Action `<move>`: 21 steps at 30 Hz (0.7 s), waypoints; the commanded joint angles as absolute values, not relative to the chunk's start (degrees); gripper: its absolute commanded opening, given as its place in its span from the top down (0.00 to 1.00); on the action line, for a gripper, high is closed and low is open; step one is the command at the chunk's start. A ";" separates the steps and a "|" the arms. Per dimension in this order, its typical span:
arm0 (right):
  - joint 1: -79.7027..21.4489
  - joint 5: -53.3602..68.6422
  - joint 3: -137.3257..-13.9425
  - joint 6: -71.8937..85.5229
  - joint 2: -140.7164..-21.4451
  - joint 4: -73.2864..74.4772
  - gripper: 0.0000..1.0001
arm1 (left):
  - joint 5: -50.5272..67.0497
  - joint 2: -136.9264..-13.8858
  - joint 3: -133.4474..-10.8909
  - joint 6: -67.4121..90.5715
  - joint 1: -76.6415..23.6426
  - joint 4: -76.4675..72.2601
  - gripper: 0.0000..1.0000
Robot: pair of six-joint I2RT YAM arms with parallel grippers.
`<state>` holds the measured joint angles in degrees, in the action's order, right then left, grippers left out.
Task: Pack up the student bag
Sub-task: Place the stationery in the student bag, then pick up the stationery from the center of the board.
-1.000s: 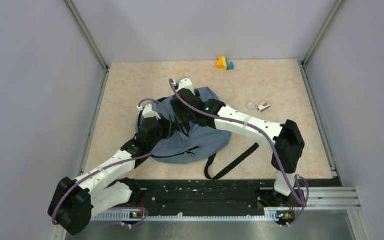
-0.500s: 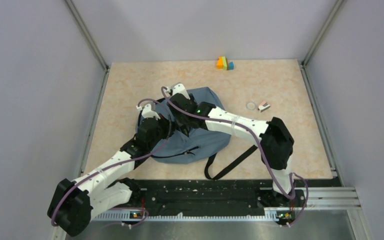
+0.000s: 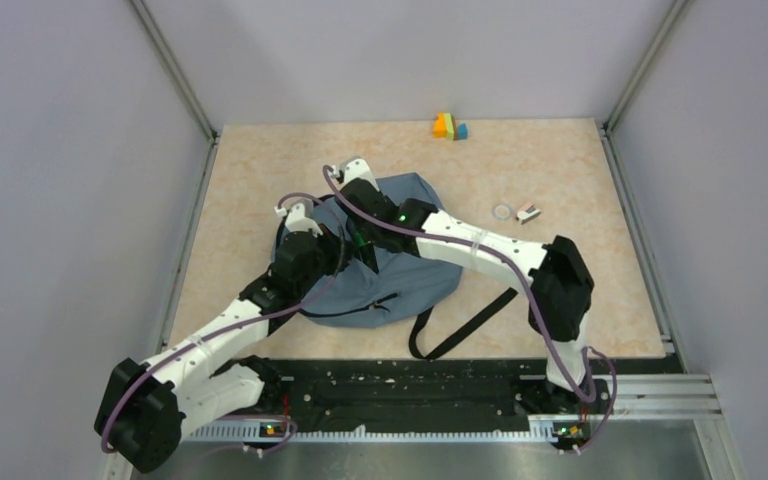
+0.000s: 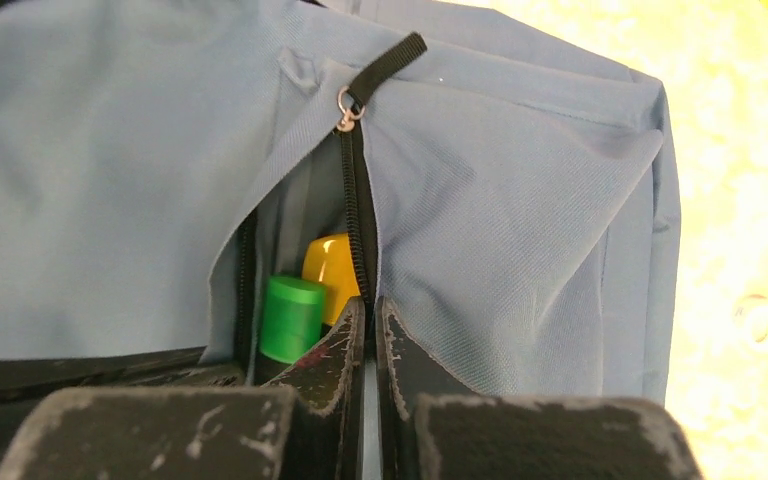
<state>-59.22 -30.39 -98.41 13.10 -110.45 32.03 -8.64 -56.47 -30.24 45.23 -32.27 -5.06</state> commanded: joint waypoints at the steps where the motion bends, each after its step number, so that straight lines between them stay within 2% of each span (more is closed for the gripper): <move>1: -59.86 -26.28 -102.09 13.90 -103.99 31.49 1.00 | -9.58 -55.73 -32.34 44.59 -31.63 -7.26 1.00; 3: -59.71 -26.26 -101.98 14.20 -103.46 32.38 1.00 | -9.75 -55.72 -31.90 44.71 -31.55 -7.29 1.00; 4: -59.56 -25.98 -101.84 14.46 -103.00 32.74 0.95 | -9.90 -55.70 -31.76 44.66 -31.42 -7.23 1.00; 6: -58.77 -25.04 -101.14 14.99 -101.43 33.20 0.77 | -10.00 -55.68 -31.57 44.73 -31.16 -6.81 1.00; 7: -58.32 -24.51 -100.45 15.24 -100.34 33.29 0.62 | -10.02 -55.59 -31.48 44.74 -31.00 -6.55 1.00; 8: -57.71 -24.18 -99.58 15.31 -99.06 33.13 0.52 | -10.10 -55.49 -31.32 44.74 -30.94 -6.43 1.00; 10: -56.27 -23.86 -97.40 15.43 -96.14 32.60 0.39 | -10.18 -55.37 -31.00 44.96 -30.73 -6.33 1.00; 15: -48.85 -23.52 -89.70 15.77 -89.76 31.38 0.29 | -10.07 -55.03 -30.20 45.28 -30.39 -6.33 1.00; 17: -42.68 -22.68 -85.85 16.54 -88.00 30.36 0.28 | -10.02 -54.96 -30.14 45.41 -30.40 -6.24 1.00; 21: -31.66 -21.42 -76.96 17.04 -86.03 26.01 0.17 | -9.84 -54.84 -29.91 45.61 -30.32 -6.24 1.00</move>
